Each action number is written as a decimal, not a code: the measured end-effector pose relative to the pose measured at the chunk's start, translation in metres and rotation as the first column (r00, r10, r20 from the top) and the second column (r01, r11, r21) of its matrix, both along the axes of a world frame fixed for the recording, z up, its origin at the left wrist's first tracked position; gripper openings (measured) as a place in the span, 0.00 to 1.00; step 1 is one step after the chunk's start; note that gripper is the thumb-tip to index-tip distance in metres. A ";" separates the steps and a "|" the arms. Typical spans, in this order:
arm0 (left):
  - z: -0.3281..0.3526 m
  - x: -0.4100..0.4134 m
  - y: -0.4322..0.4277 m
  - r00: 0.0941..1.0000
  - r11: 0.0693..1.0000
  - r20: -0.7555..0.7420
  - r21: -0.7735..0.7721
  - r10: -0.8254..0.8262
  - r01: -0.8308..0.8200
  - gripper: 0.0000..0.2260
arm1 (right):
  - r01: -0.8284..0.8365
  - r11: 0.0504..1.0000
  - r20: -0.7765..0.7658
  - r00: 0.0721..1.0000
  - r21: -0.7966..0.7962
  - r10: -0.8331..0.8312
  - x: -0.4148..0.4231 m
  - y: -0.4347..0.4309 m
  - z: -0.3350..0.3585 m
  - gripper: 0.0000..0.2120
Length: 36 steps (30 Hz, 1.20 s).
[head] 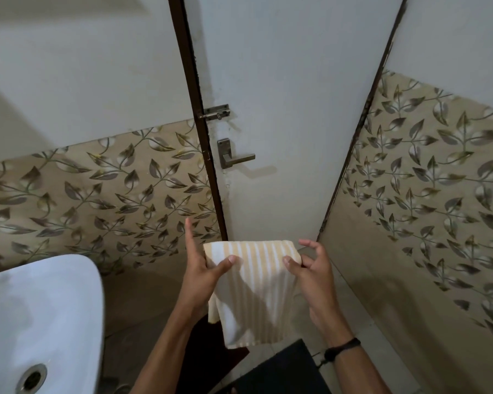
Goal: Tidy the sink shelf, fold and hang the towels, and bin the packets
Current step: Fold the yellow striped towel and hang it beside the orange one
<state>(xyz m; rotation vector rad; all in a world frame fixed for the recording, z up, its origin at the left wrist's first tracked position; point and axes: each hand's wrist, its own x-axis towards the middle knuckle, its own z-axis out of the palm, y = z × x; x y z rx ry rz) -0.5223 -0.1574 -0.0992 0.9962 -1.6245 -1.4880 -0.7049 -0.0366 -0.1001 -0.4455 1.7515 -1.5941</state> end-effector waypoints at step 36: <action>0.064 -0.013 -0.050 0.998 0.988 -0.057 -0.156 0.008 -0.017 0.18 | 0.008 0.977 -0.422 0.901 -0.215 -0.101 -0.037 -0.024 0.065 0.07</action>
